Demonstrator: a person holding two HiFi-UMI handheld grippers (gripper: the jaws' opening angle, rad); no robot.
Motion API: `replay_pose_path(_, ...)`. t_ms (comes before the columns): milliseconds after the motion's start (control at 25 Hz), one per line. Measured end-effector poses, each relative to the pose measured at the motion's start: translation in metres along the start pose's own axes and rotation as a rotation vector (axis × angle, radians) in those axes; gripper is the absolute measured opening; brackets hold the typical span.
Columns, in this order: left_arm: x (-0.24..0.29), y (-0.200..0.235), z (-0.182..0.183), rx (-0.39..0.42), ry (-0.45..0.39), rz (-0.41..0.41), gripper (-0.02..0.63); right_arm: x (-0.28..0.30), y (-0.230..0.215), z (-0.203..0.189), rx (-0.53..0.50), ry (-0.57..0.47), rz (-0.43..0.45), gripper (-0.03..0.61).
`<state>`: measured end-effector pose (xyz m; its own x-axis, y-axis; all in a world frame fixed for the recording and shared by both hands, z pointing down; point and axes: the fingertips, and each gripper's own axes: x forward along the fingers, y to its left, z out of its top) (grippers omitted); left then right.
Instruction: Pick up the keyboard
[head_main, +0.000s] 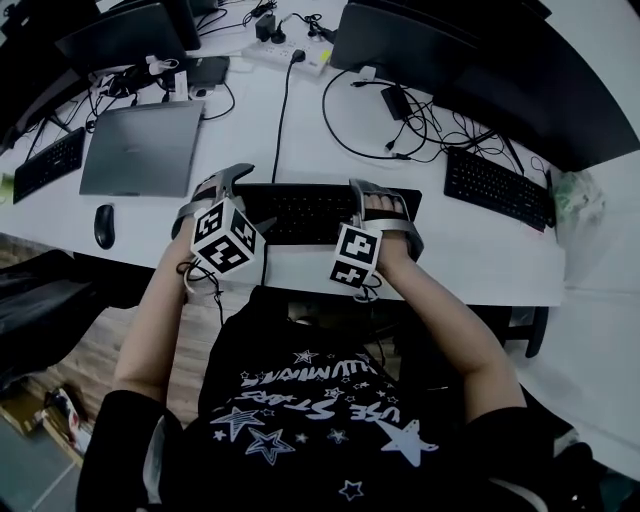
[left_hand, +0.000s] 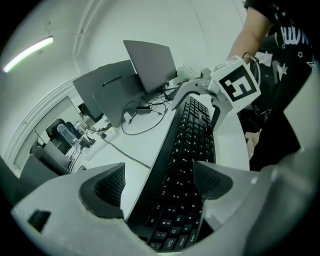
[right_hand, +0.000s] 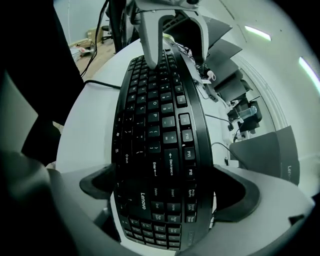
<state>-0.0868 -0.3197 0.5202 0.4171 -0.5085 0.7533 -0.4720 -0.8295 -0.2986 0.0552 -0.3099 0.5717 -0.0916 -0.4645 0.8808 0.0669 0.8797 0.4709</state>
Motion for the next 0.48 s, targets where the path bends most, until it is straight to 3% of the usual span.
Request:
replay_pose_path(160,0.006,-0.011,0.006,0.075,0.047,-0.088,0.43,-0.01,0.0,0.001,-0.028,-0.021,-0.121,0.571)
replay_pose_path(320,0.014,-0.02,0.01,0.17,0.108,-0.169,0.43,-0.015,0.005,0.0,-0.035,-0.027,-0.178,0.571)
replay_pose_path(480,0.015,-0.033,0.008,0.214,0.173,-0.285,0.43,-0.018,0.004,0.001,-0.039,-0.038,-0.238,0.571)
